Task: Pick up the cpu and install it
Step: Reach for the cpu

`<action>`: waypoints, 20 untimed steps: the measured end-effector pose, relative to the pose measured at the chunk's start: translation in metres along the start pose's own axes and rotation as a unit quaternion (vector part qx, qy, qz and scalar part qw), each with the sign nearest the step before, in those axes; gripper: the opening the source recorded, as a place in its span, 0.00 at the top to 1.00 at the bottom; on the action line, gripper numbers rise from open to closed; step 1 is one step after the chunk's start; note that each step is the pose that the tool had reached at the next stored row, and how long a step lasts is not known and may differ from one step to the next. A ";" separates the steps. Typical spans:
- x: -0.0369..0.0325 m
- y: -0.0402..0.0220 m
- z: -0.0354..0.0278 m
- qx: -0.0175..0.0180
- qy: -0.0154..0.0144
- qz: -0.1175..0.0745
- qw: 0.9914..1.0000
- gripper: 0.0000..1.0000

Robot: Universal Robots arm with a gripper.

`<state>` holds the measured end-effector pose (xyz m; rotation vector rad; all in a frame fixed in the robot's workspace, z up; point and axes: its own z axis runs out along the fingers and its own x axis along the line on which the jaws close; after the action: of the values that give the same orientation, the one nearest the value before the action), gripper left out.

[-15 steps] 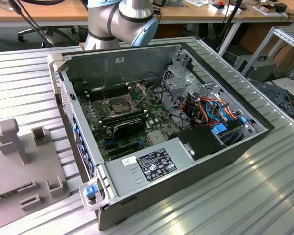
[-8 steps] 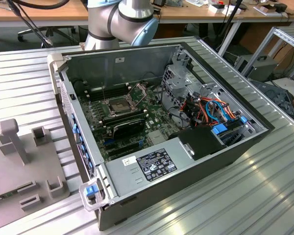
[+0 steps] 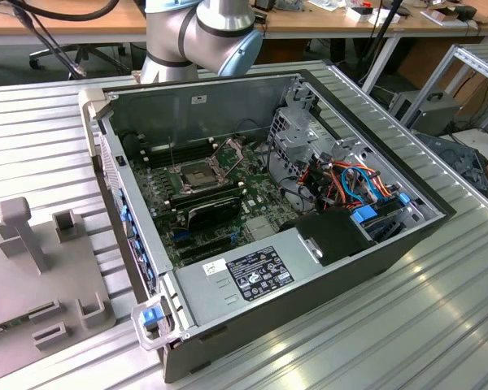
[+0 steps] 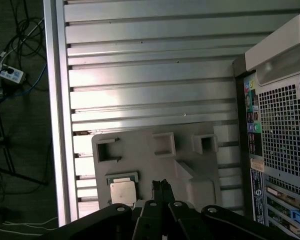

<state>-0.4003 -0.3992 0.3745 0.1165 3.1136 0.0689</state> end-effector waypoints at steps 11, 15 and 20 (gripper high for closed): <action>0.0010 -0.0012 0.0074 0.000 0.000 0.000 1.000 0.89; 0.0019 -0.0028 0.0097 0.000 0.000 0.000 1.000 0.89; 0.0052 -0.0045 0.0121 0.000 0.000 0.000 1.000 0.89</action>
<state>-0.4055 -0.4027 0.3621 0.1166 3.1137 0.0689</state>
